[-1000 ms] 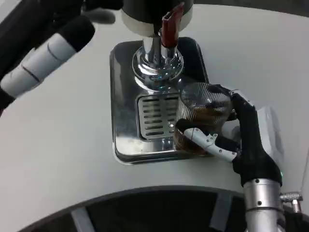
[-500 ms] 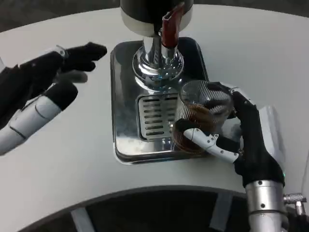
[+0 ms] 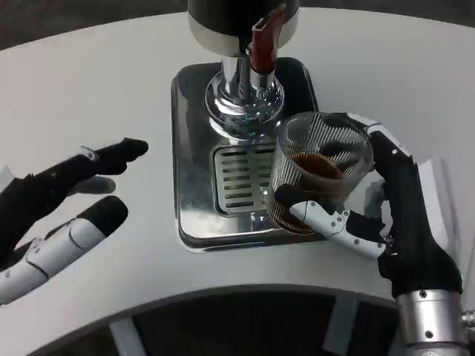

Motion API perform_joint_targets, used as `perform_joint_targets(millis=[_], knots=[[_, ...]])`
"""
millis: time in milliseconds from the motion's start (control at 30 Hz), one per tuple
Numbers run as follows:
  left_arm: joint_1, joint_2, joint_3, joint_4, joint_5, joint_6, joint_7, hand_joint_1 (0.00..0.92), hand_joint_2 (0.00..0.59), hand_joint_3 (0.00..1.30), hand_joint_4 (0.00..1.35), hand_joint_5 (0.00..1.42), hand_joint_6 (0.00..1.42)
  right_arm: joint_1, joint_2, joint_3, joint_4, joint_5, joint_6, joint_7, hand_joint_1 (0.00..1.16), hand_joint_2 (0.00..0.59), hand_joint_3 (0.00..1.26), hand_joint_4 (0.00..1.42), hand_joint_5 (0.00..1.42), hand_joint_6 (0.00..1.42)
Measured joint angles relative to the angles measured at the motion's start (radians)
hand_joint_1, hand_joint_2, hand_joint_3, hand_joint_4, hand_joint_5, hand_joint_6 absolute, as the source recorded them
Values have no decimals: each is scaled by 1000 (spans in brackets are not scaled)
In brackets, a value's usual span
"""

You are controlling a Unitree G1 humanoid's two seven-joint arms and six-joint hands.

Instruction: Grasp the cup under the faucet to collect the drink, then remove the cup.

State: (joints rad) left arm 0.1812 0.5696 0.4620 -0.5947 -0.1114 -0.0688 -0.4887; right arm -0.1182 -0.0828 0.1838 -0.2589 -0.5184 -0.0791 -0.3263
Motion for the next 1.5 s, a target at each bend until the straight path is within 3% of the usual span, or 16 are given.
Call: perform_joint_targets(millis=[500,733,1067,1500], knots=[[63,11,6,-53,143,17,17,0,75,119,17,41,140,108,-16,62,-152,-47,-26,95,947,186,816,1013,1376,1424],[123,18,39,-77,172,13,15,0,61,90,0,19,125,108,-12,99,-163,-68,-29,111,951,178,819,1024,1380,1424],[143,21,77,-116,257,-39,15,0,65,71,0,0,114,81,16,120,-164,-82,-29,126,949,185,819,1027,1380,1424],[186,43,95,-165,327,-96,3,0,70,59,0,0,110,60,17,139,-164,-85,-29,151,952,179,828,1040,1393,1424]])
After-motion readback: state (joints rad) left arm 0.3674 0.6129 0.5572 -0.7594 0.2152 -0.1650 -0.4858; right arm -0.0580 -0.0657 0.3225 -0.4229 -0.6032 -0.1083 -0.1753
